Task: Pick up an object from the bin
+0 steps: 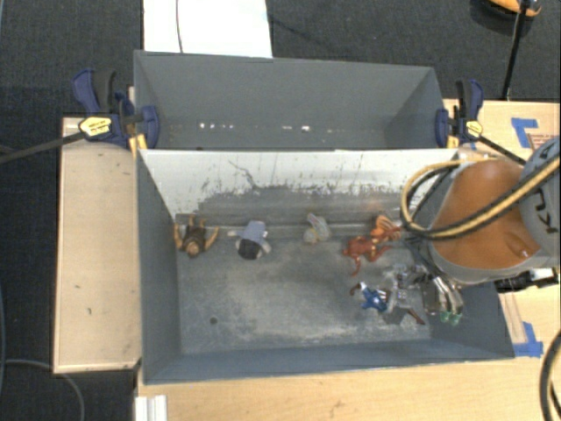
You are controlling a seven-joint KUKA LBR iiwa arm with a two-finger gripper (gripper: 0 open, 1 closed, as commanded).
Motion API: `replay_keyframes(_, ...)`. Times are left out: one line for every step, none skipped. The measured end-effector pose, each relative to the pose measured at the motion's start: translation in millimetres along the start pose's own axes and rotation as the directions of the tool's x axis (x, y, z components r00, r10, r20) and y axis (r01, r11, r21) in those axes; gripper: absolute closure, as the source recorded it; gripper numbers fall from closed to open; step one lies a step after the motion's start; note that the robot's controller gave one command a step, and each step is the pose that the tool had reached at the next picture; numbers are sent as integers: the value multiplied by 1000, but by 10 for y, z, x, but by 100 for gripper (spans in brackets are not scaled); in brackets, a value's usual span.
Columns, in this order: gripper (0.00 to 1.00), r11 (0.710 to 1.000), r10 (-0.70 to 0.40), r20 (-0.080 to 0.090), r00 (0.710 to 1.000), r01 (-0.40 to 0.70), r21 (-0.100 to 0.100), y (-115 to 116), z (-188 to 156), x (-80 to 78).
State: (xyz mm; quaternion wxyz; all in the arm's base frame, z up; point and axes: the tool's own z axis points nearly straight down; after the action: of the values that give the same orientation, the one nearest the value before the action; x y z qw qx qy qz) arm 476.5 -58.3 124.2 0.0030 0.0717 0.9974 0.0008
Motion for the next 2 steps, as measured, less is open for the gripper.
replay_keyframes(100,1000,-1,0,1000,1,0,0,-48,-1)
replay_keyframes(100,1000,-1,-2,1000,1,0,0,-159,4)
